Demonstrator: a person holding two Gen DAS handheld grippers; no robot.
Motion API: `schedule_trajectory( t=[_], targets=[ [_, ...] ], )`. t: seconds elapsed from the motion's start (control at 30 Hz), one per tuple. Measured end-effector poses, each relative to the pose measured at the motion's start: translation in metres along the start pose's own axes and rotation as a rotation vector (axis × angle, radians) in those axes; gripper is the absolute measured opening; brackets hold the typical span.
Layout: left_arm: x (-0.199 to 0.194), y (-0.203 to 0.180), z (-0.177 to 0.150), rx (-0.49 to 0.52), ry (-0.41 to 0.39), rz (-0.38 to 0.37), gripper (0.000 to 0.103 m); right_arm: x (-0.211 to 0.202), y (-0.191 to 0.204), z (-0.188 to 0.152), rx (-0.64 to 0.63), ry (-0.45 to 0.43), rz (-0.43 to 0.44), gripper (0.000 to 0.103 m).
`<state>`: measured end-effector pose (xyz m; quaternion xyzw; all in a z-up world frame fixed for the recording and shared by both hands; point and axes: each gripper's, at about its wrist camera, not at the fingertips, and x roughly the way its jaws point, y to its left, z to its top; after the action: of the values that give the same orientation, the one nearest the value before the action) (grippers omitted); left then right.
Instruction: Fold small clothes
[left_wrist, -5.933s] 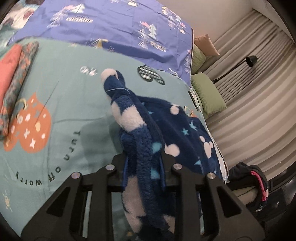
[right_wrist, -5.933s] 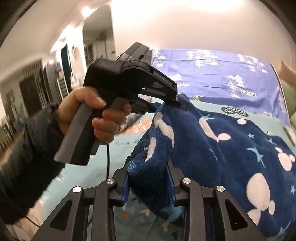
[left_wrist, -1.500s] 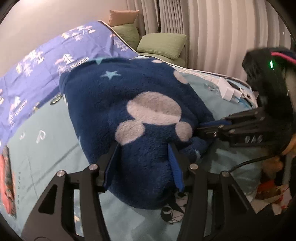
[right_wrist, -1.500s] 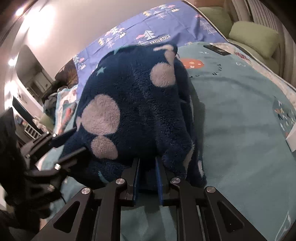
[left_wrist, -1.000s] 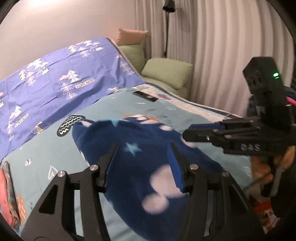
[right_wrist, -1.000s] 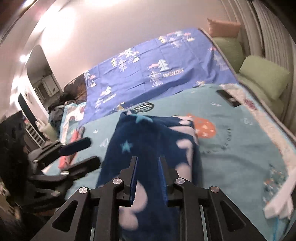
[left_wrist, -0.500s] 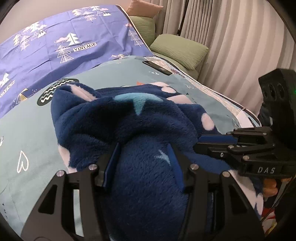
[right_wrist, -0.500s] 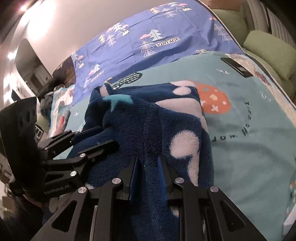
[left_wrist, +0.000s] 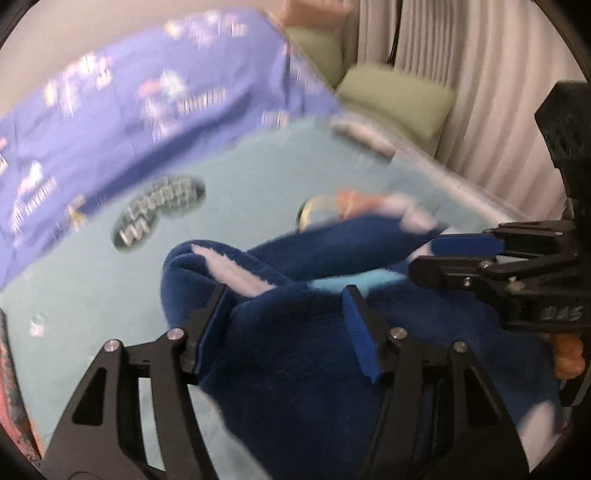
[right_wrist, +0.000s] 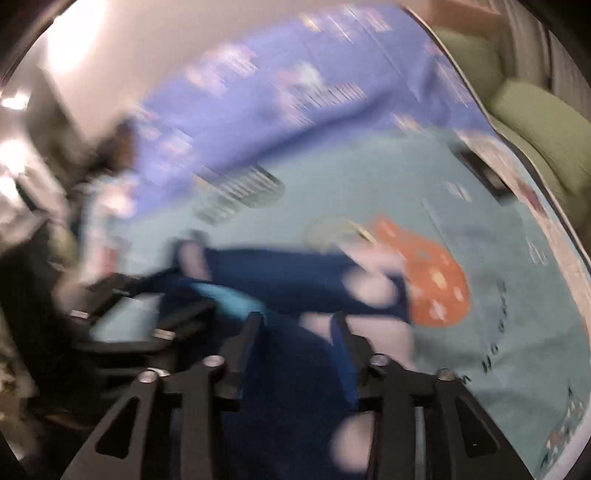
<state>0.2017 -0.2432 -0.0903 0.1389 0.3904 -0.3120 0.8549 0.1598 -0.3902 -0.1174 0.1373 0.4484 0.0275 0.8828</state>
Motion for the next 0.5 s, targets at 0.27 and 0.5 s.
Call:
schedule_trajectory(
  t=[0.27,0.5],
  targets=[
    [0.008,-0.005,-0.004,0.038,-0.035,-0.025,0.065,0.024,-0.017,-0.007,0.064,0.033,0.032,0.042],
    [-0.047,-0.014,0.000,0.003,-0.087,-0.009,0.065,-0.037,-0.012,-0.016,0.047,-0.061,0.030,0.044]
  ],
)
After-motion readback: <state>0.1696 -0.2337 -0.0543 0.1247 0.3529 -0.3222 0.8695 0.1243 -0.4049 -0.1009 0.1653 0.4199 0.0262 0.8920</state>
